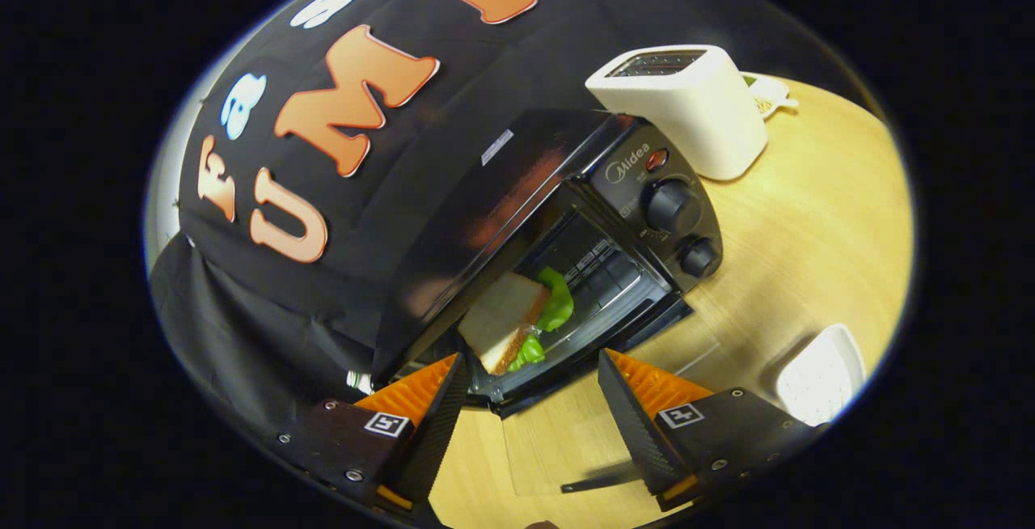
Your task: Open the toaster oven, put the food inside, and close the toaster oven door.
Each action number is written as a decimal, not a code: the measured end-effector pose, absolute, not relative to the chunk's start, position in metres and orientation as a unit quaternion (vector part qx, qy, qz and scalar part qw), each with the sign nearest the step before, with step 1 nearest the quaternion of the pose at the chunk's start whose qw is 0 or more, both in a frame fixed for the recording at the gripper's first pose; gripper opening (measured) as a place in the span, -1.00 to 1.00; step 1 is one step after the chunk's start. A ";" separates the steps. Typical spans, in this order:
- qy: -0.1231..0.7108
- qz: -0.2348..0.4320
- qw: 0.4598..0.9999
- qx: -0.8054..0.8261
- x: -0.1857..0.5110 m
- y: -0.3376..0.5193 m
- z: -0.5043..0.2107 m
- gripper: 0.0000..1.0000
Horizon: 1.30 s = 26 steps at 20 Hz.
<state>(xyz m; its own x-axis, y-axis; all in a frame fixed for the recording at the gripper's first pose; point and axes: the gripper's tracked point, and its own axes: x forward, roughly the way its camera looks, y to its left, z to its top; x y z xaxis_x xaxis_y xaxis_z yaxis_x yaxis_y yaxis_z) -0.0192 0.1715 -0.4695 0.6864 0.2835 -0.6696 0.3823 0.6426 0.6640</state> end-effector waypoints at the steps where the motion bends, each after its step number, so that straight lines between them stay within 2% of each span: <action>1: 0.399 -0.020 0.826 0.399 -0.029 0.168 -0.467 0.92; 7: 0.467 0.020 0.852 0.237 -0.103 0.155 -0.479 0.96; 15: 0.555 0.081 0.814 0.148 -0.181 0.174 -0.514 0.97; 26: 0.604 0.134 0.772 0.146 -0.178 0.223 -0.548 0.97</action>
